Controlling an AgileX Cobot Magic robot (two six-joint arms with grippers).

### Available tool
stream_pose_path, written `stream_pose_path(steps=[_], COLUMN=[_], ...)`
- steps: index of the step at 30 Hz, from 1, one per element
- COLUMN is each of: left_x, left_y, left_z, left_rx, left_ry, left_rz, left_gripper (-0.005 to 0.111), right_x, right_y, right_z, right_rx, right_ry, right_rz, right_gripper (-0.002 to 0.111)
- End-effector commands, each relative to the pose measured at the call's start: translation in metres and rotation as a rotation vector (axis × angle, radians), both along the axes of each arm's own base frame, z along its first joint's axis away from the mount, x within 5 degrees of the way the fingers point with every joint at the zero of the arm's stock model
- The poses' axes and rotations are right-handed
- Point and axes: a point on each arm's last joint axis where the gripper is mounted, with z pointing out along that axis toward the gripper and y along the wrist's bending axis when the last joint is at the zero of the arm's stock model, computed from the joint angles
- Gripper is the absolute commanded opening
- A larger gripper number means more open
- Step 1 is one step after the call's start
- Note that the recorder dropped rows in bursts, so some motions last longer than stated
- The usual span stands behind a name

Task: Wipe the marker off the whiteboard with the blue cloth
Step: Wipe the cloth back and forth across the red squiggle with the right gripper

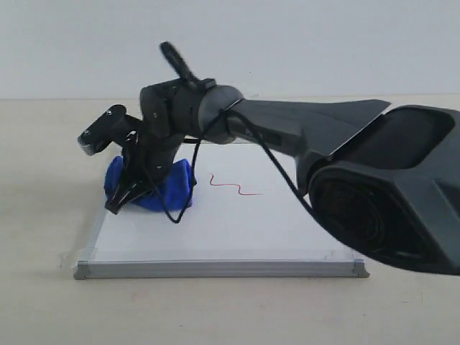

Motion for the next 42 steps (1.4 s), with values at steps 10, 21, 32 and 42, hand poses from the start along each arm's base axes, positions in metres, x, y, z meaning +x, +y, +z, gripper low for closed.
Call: stream_pose_path(steps=[10,21,32,42], left_x=[0.0,0.0,0.0,0.0], left_y=[0.0,0.0,0.0,0.0], left_z=[-0.001,-0.001,-0.001,-0.001], left_rx=[0.009,0.009,0.009,0.009], left_ry=[0.002,0.002,0.002,0.002], left_rz=[0.002,0.002,0.002,0.002], left_gripper=[0.004,0.004,0.004,0.004], right_x=[0.044,-0.009,0.024,0.03], right_y=[-0.105,-0.059,-0.114,-0.128], right_z=[-0.022,-0.029,-0.027,-0.027], right_rx=[-0.302,-0.268,-0.495,-0.561], right_ry=[0.051,0.388,0.255,0.176], right_rz=[-0.555,0.149,-0.359,-0.494], right_gripper=[0.0,0.0,0.0,0.0])
